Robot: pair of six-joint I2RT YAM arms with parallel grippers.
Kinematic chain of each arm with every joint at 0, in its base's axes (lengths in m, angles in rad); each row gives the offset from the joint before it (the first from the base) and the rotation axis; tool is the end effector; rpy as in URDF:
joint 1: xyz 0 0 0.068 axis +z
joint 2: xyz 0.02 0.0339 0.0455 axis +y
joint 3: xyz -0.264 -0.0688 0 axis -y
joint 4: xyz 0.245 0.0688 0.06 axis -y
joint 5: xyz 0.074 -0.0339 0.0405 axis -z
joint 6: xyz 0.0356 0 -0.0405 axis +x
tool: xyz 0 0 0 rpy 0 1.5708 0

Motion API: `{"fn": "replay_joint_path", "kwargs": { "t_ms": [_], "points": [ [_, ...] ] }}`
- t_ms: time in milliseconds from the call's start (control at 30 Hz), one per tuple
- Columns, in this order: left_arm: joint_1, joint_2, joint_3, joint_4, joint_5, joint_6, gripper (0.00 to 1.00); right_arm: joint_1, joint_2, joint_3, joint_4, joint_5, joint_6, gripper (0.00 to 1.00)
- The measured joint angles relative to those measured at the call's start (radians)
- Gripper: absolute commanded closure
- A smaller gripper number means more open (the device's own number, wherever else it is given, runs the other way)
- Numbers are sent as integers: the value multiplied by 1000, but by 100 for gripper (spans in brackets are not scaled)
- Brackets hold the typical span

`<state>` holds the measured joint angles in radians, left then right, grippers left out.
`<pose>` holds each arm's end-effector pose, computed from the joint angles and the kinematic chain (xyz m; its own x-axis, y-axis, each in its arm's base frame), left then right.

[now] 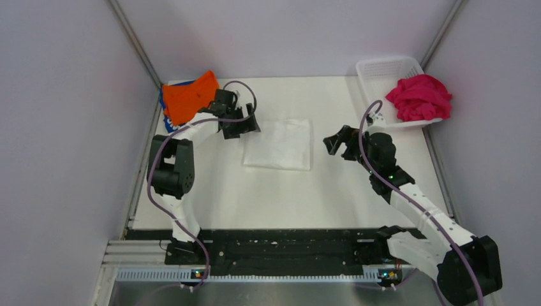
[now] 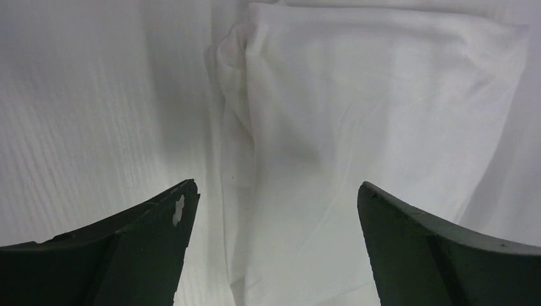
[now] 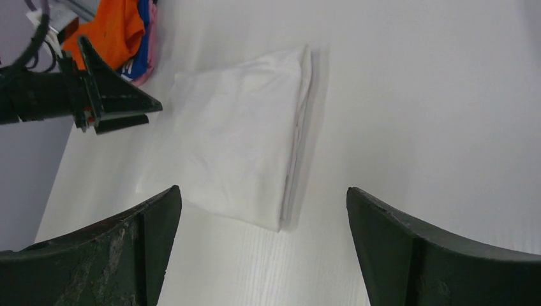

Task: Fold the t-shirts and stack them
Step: Put the neatly folded tshirt into the corner of the board with the left arm

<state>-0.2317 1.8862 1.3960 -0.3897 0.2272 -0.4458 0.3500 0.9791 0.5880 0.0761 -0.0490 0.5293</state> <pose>0.4026 -0.1032 0.2183 -0.8335 -0.2350 -0.5001 0.0045 0.9022 -0.4314 0.2120 0.0792 0.2608 -0.4462 0.3740 -0.8130 -0.1864 0.8497 0.4932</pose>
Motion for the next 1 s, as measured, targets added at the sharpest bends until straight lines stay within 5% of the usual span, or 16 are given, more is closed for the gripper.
{"fn": "replay_joint_path", "kwargs": {
  "t_ms": [233,500,567,633,667,1000],
  "points": [
    [-12,112,7,-1,23,-14,6,0,-21,0,-2,69,4,1],
    [-117,169,101,-91,-175,-55,38,-1,-22,0,-23,129,-6,1],
    [-154,206,160,-139,-247,-72,56,-2,-24,0,-31,142,-13,1],
    [-191,241,216,-183,-317,-95,92,-3,-30,0,-39,154,-14,1],
    [-204,255,236,-197,-342,-114,100,-4,-37,-1,-40,160,-14,1],
    [-293,381,472,-396,-764,-152,100,-6,-98,-35,-37,222,-29,1]
  ]
}}
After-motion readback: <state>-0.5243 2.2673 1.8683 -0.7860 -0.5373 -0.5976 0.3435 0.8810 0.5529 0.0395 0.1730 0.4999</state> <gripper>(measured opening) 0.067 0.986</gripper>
